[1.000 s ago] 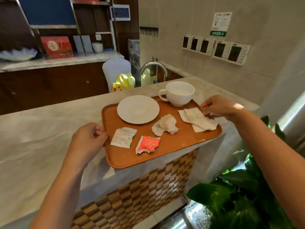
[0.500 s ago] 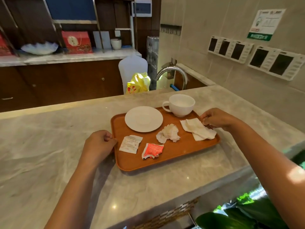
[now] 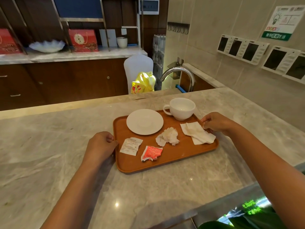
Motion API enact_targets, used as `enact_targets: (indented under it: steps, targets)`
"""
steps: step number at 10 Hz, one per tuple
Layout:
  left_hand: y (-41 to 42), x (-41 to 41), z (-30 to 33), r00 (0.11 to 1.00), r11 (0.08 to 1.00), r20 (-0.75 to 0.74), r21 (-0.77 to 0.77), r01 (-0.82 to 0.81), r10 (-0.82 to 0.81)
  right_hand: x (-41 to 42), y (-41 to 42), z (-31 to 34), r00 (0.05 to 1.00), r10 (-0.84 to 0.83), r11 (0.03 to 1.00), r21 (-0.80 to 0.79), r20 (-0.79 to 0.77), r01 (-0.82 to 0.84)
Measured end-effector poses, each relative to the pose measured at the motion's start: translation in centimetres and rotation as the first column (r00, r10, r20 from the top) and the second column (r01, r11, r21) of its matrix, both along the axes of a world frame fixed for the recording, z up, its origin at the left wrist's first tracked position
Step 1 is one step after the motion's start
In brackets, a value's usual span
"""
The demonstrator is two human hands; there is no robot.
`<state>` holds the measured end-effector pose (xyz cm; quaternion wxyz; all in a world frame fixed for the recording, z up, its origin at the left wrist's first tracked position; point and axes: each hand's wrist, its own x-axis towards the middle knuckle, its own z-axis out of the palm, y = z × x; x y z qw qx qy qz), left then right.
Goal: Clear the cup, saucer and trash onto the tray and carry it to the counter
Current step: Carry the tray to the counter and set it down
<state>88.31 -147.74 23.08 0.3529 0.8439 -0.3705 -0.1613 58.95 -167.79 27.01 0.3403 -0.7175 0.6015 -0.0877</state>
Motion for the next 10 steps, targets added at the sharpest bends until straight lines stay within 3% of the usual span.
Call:
enact_targets:
  steps: [4, 7, 8, 10]
  targets:
    - [0.3, -0.1, 0.3, 0.994, 0.999, 0.111, -0.039, -0.015, 0.019, 0.5, -0.1, 0.3, 0.994, -0.076, 0.997, -0.034, -0.08, 0.074]
    - [-0.2, 0.3, 0.4, 0.991, 0.997, 0.135, 0.077, 0.01, -0.02, -0.1, 0.9, -0.1, 0.991, -0.13, 0.986, -0.104, -0.011, 0.128]
    - [0.4, 0.2, 0.5, 0.984, 0.99, 0.171, 0.137, 0.032, -0.055, -0.9, 2.0, -0.3, 0.993, -0.117, 0.981, -0.16, -0.016, 0.113]
    - [4.0, -2.3, 1.4, 0.967, 0.987, 0.212, 0.109, 0.12, -0.141, -4.4, 7.8, -0.6, 0.996, -0.06, 0.923, -0.382, -0.064, 0.031]
